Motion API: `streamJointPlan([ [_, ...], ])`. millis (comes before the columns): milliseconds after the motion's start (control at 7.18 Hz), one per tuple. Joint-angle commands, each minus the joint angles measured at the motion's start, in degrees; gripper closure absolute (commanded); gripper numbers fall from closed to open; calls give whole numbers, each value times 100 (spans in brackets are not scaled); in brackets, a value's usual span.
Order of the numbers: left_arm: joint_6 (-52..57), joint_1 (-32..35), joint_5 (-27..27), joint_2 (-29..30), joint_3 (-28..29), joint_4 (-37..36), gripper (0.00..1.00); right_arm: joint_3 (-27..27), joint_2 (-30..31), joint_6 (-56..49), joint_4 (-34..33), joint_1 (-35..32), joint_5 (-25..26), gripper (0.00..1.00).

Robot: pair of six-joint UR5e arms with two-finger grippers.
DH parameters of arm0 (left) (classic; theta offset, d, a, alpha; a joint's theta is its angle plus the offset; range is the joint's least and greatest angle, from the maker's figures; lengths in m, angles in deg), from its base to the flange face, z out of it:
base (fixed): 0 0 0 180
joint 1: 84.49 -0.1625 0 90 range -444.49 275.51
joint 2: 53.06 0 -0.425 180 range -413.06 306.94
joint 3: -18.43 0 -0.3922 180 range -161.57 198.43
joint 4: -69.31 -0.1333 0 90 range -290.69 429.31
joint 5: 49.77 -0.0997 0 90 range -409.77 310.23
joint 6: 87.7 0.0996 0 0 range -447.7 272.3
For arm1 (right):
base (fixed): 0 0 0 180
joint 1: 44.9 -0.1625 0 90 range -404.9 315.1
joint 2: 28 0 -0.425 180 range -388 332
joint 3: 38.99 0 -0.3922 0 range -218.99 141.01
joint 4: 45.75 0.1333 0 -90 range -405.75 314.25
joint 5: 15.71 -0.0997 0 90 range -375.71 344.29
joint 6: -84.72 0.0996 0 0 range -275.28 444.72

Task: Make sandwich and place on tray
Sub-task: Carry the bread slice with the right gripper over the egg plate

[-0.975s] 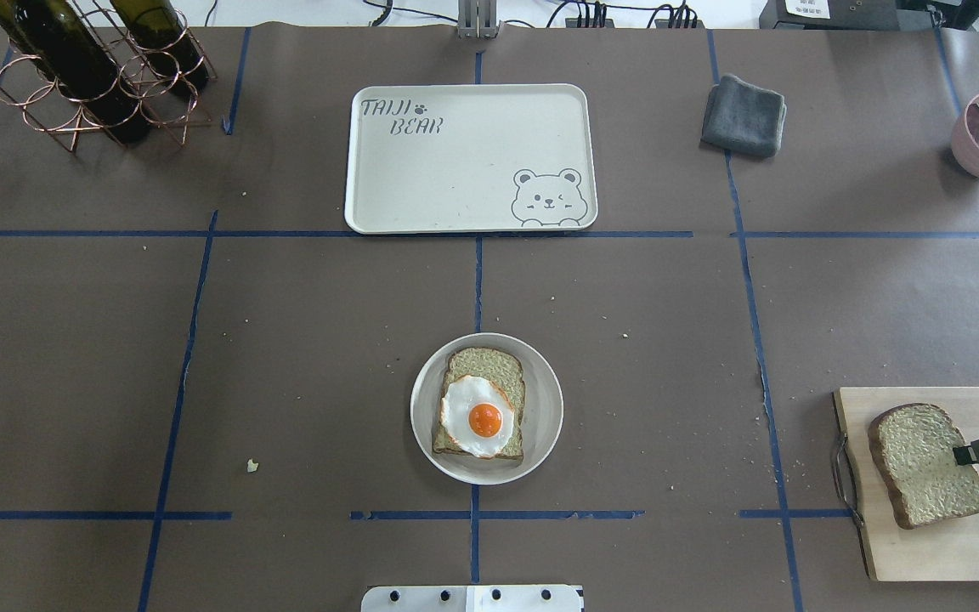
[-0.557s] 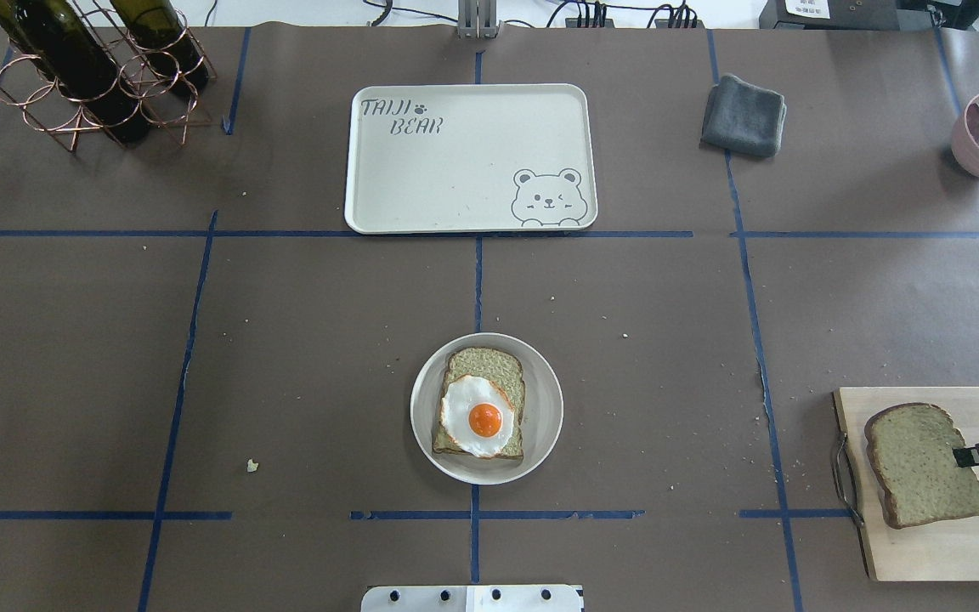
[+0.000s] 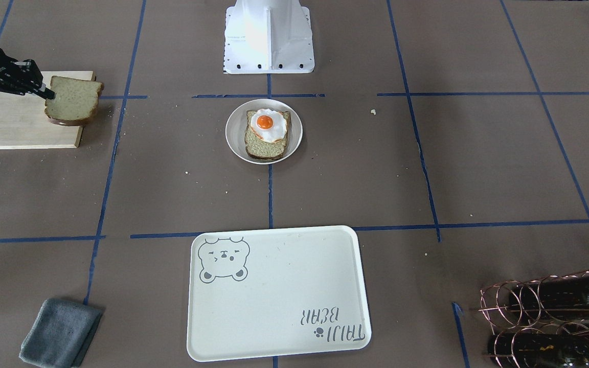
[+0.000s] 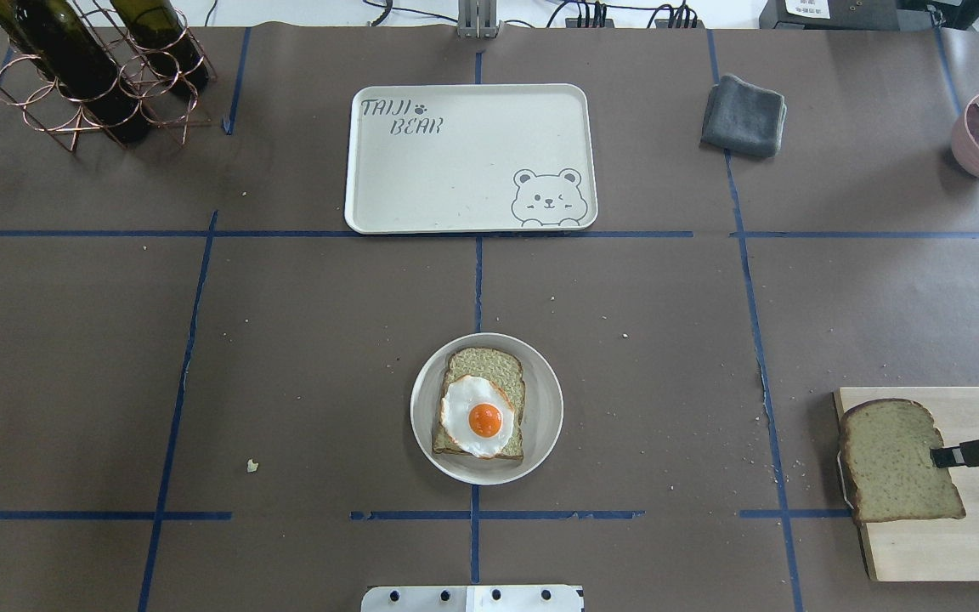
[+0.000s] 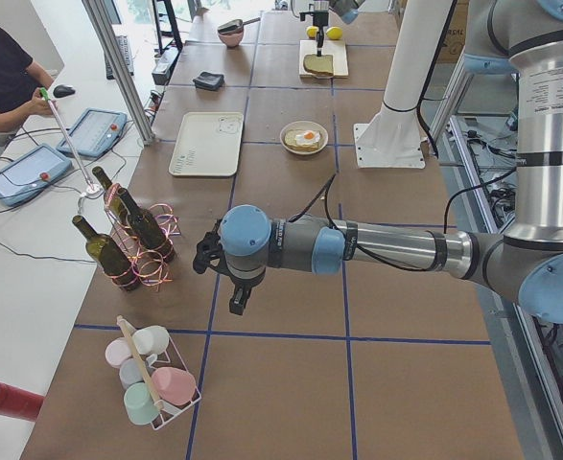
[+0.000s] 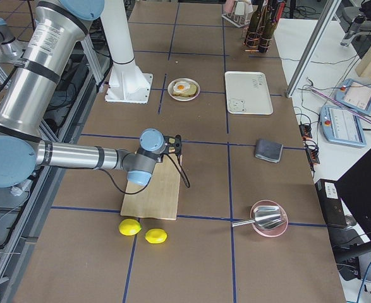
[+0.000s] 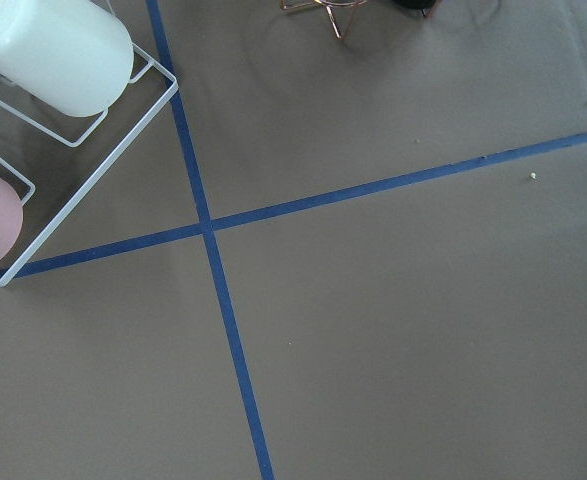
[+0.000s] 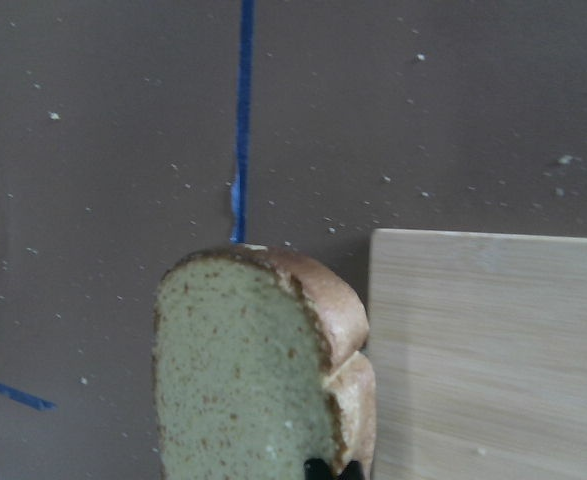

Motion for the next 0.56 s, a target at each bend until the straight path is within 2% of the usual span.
streamJointPlan([
  [0, 9, 0, 0, 0, 6, 0, 0, 88, -891, 1037, 55, 16, -126, 100],
  [139, 9, 0, 0, 0, 6, 0, 0, 62, -1531, 1441, -32, 59, -153, 100],
  [278, 0, 0, 0, 0, 6, 0, 0, -121, -2207, 1967, -50, 469, -127, 100],
  [418, 9, -8, 0, 0, 24, 9, 0, -479, -2823, 2138, -50, 699, -49, 100],
])
